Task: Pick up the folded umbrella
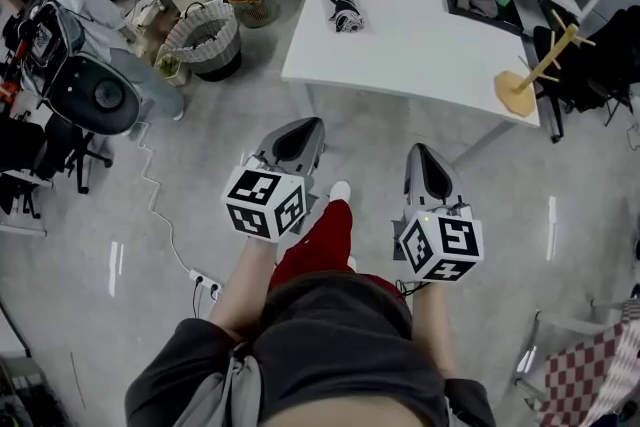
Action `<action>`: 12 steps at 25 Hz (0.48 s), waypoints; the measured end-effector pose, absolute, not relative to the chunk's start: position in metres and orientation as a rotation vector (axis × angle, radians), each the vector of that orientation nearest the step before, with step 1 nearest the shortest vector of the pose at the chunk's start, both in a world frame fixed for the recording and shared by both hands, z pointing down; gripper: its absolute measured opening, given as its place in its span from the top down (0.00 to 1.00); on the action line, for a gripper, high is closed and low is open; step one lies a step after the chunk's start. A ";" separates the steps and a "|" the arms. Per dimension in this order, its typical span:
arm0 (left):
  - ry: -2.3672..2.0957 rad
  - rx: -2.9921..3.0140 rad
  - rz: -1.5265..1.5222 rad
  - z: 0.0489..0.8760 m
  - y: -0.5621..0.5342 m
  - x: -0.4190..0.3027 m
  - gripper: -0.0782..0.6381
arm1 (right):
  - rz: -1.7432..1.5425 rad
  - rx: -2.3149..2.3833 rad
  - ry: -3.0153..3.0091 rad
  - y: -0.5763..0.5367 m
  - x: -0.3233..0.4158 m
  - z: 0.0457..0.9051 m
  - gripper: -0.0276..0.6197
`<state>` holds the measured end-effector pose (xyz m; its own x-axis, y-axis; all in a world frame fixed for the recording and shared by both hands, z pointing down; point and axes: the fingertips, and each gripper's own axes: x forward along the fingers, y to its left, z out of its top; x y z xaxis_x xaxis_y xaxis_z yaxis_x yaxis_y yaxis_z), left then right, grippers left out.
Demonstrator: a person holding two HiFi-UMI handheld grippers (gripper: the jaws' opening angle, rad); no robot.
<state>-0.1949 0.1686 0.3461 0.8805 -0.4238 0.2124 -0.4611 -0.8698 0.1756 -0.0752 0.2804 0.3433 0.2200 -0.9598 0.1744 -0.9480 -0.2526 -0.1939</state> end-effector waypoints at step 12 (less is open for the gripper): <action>-0.662 2.808 0.254 0.356 0.066 -0.136 0.87 | -0.419 -2.456 1.891 0.187 -0.020 0.349 0.93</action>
